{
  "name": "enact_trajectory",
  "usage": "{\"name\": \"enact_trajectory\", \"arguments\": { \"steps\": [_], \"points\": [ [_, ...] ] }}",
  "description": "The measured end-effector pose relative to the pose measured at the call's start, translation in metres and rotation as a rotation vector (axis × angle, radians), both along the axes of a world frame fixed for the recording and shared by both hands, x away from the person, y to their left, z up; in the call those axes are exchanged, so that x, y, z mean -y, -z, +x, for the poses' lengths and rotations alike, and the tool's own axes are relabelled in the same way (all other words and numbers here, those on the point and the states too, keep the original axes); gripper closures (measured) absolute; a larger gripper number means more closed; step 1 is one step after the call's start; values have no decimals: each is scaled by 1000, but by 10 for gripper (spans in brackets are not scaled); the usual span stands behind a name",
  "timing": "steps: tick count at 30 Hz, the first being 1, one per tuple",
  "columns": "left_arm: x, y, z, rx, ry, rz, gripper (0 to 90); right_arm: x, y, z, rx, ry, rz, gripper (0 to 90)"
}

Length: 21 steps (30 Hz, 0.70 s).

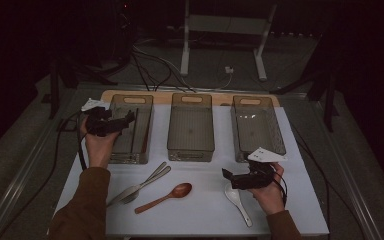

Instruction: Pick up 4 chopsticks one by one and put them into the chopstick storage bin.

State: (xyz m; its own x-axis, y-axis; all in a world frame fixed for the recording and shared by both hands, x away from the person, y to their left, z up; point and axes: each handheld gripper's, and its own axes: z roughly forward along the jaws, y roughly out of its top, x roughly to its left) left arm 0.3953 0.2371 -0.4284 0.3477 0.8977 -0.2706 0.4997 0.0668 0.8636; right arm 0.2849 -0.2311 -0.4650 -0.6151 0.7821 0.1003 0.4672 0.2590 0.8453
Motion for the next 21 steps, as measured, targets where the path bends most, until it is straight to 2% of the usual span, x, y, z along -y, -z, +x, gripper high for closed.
{"name": "enact_trajectory", "arguments": {
  "steps": [11,16,21],
  "points": [
    [2,-6,-18,64,26,15,7,4,2,-1,30,-10,22,0],
    [3,-5,-28,82,29,16,7,9,0,-1,-14,-12,25,0],
    [7,-5,-37,83,50,25,7,18,-1,0,-15,-19,55,0]
  ]
}}
